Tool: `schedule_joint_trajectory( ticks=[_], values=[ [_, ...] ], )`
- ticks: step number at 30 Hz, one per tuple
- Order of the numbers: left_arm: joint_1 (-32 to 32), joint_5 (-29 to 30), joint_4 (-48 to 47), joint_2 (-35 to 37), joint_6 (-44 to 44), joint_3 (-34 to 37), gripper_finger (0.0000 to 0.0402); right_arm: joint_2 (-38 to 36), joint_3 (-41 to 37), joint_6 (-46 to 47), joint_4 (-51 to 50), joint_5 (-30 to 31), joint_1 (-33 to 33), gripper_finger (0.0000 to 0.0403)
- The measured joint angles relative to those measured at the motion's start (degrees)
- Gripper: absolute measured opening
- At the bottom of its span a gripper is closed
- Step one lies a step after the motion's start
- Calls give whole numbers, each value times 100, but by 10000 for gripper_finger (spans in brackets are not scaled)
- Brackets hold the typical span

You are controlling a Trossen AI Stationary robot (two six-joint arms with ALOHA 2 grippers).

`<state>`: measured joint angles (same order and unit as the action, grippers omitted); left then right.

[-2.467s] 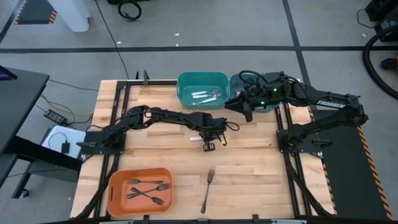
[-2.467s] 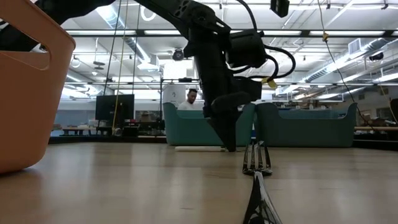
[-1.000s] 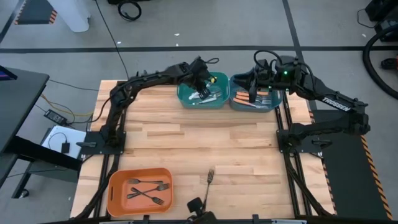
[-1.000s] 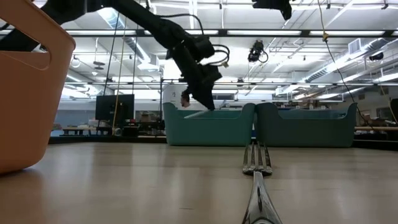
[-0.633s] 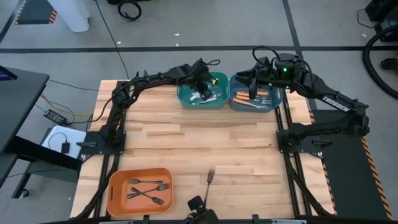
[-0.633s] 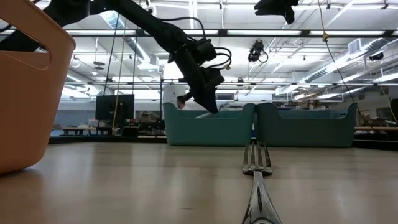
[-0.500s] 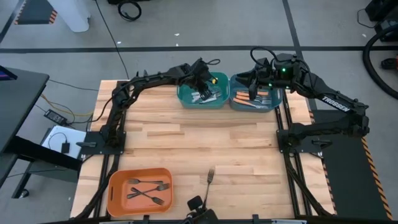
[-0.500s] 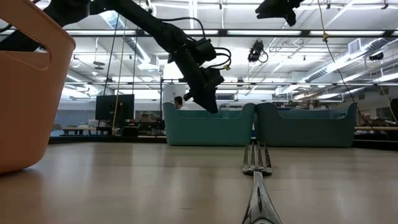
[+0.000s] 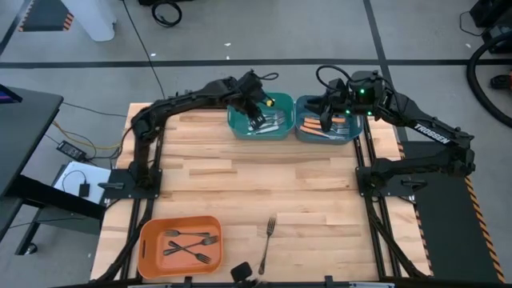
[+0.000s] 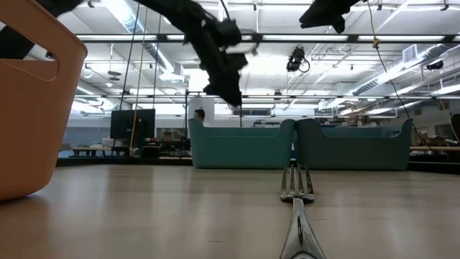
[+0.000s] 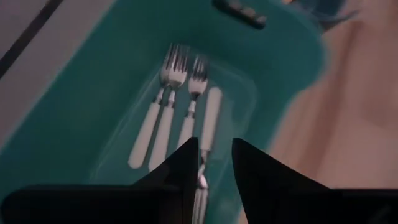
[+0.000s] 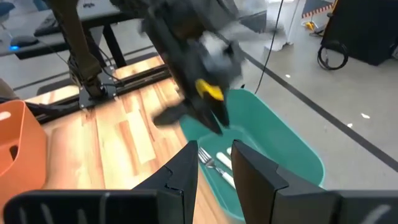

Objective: Sort silverware by color (type)
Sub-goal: Put the black fork into the orange bin

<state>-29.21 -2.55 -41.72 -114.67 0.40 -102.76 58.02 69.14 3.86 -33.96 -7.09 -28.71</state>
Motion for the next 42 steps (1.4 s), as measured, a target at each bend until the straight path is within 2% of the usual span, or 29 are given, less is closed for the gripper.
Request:
schedule_joint_trajectory(
  ticks=[8, 13, 18, 23, 29, 34, 38, 42],
  values=[
    [336, -13, -597, 1428, 9, 0, 105, 0, 0, 524, -173, -9, 304, 103],
    [798, -24, -863, 2195, 21, -4, 105, 0, 0, 1285, -199, -16, 877, 103],
    [1360, -22, -1223, 2649, -4, -7, 105, 111, 0, 2299, -216, -15, 1600, 103],
    [2029, -21, -1325, 2887, -296, -7, 105, 426, 0, 3088, -223, 58, 2533, 103],
    [2791, -24, -737, 2953, -456, -7, 105, 747, 0, 4172, -172, 933, 3737, 103],
    [3072, -19, -214, 2918, -430, -7, 105, 1074, 0, 4943, -13, 1486, 4628, 103],
    [3085, -14, 223, 2918, -432, -4, 105, 1611, 0, 5330, 398, 1423, 5070, 103],
    [3084, -2, 289, 2917, -481, -4, 105, 2272, 0, 5533, 936, 977, 5270, 103]
  ],
)
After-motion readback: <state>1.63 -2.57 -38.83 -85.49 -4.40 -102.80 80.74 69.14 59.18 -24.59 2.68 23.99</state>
